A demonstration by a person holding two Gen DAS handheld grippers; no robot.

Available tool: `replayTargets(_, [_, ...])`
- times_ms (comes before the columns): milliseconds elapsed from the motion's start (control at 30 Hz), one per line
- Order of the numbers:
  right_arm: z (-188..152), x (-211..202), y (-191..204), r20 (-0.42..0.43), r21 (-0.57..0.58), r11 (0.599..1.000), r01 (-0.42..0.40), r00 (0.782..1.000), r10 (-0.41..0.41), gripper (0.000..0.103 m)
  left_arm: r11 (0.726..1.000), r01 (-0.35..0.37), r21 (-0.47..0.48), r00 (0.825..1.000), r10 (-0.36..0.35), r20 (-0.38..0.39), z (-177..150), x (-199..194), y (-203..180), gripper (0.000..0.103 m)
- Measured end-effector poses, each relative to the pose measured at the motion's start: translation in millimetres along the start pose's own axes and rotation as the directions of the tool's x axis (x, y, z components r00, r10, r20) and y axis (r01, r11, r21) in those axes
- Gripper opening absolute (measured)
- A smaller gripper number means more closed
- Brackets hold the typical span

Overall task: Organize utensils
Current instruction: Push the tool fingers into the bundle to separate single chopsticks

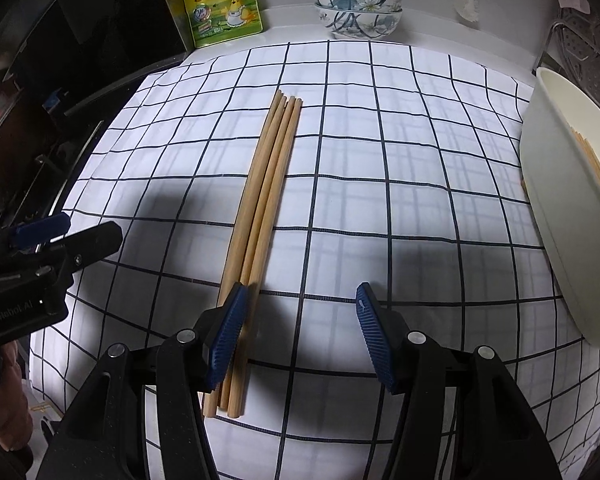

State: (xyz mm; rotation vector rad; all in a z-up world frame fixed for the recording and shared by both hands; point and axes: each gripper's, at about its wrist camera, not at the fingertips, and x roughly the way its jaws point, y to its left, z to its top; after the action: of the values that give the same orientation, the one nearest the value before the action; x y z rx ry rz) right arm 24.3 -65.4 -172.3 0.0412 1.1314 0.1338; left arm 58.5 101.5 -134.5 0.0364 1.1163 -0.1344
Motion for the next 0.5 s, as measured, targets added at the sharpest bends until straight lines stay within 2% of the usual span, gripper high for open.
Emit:
replayTargets(267, [-3, -1, -1, 0.002, -0.029, 0.999, 0.027, 1.0, -0.027, 0.054, 1.0, 0.012, 0.017, 1.0, -0.012, -0.001, 0, 0, -8, 0.081])
replayTargets(500, [-2, -5, -15, 0.011, -0.001, 0.998, 0.057, 0.998, -0.057, 0.054, 0.999, 0.039, 0.038, 0.999, -0.038, -0.014, -3, 7, -23, 0.081])
